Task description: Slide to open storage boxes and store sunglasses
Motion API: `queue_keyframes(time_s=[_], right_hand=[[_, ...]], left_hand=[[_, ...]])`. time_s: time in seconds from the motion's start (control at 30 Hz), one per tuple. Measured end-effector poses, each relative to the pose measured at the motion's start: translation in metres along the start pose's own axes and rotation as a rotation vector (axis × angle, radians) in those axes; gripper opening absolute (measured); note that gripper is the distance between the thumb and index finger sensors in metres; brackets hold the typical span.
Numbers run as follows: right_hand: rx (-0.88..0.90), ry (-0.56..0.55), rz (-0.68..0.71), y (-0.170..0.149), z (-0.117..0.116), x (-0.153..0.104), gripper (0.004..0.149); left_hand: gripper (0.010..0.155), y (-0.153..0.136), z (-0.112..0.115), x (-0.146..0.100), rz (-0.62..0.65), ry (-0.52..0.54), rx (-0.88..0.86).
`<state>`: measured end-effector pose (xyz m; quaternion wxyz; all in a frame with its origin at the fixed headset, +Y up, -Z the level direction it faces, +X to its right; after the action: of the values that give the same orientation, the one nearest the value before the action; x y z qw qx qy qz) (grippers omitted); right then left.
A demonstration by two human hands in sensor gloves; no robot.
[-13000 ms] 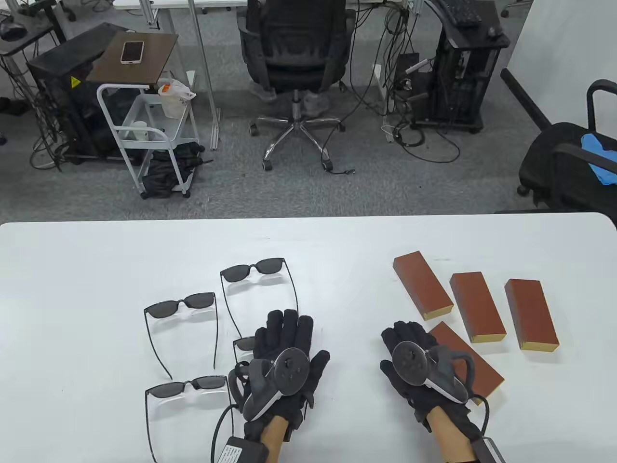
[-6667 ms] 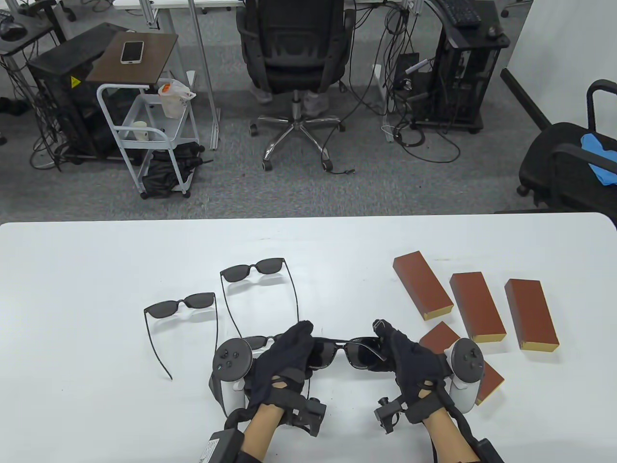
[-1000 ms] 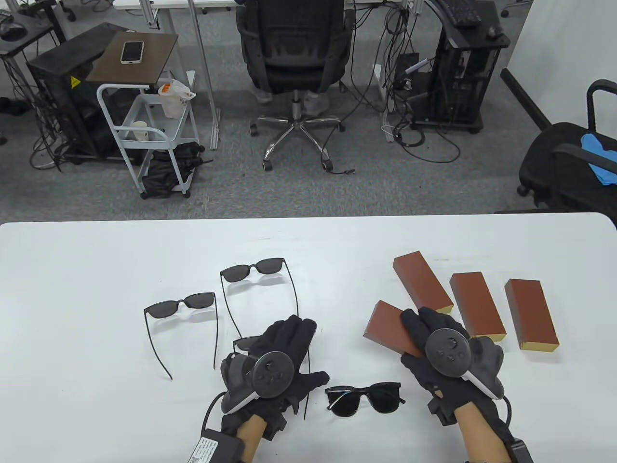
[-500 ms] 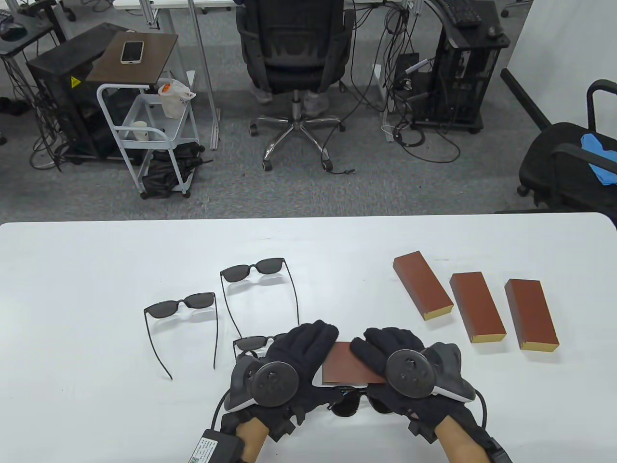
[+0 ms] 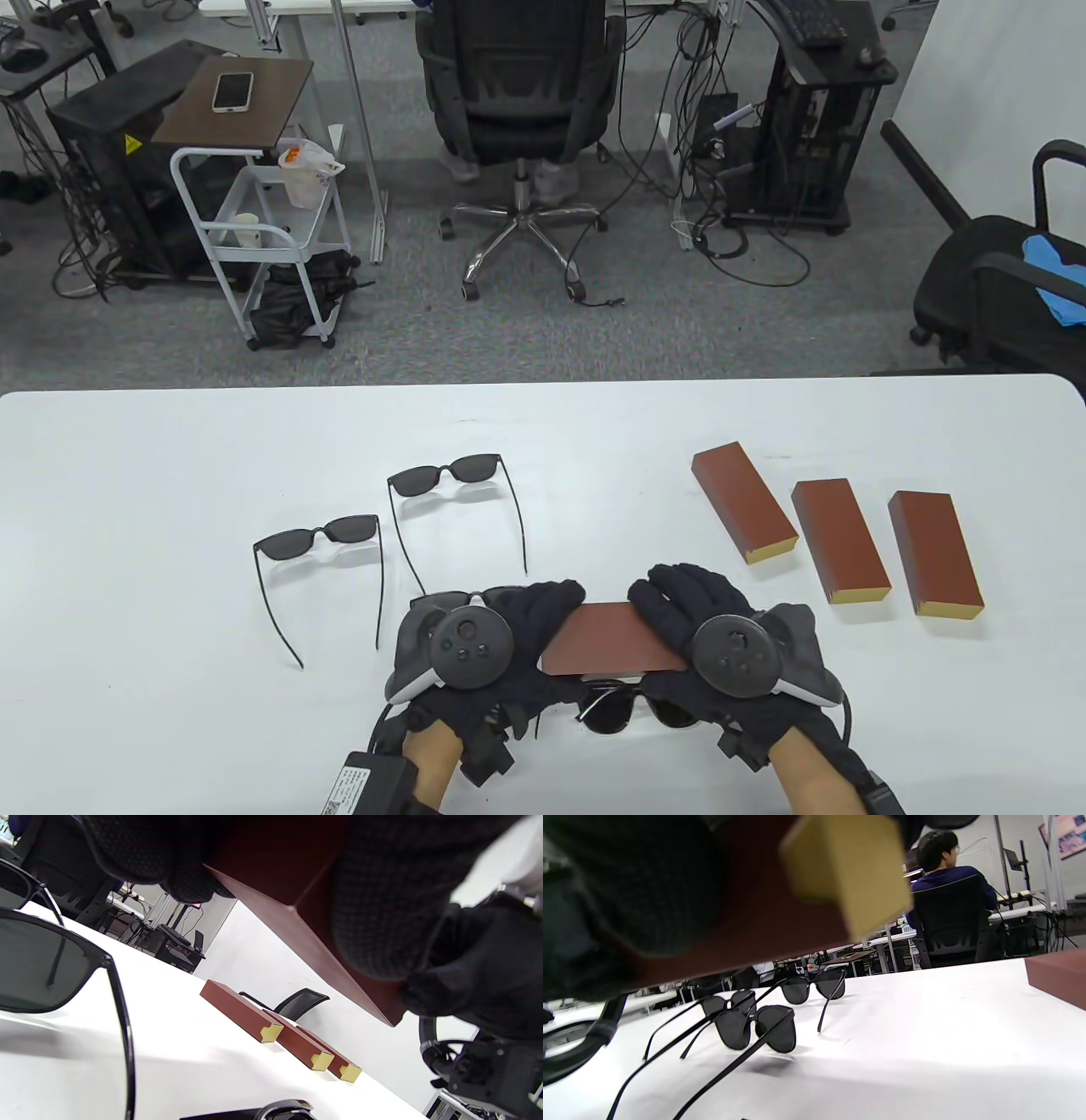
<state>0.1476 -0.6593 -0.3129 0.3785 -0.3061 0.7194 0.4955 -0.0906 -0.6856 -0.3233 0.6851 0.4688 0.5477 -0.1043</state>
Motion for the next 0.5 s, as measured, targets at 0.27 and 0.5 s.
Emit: queue_keyframes(time_s=[0.27,0.5], right_hand=[[0.175,0.028,0.01,-0.024,-0.004,0.0,0.087],[0.344,0.009,0.039,-0.033,-0.004,0.0,0.088]], left_hand=[[0.094,-0.011,-0.009,0.0,-0.039,-0.022,-0.061],[0.094,-0.015,-0.01,0.001,-0.043,-0.009,-0.094]])
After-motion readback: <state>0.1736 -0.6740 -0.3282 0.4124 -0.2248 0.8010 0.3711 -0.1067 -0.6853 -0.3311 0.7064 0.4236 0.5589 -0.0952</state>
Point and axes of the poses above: the tracker on the back of each hand, its own y axis roughly to the thumb side, its own x axis roughly from the wrist to the fingertips, z = x × y, the point moved 3 cm from there along x, roughly from the wrist to the fingertips, and after that the axes turned 15 degrees about y, right-handed, at the moved point
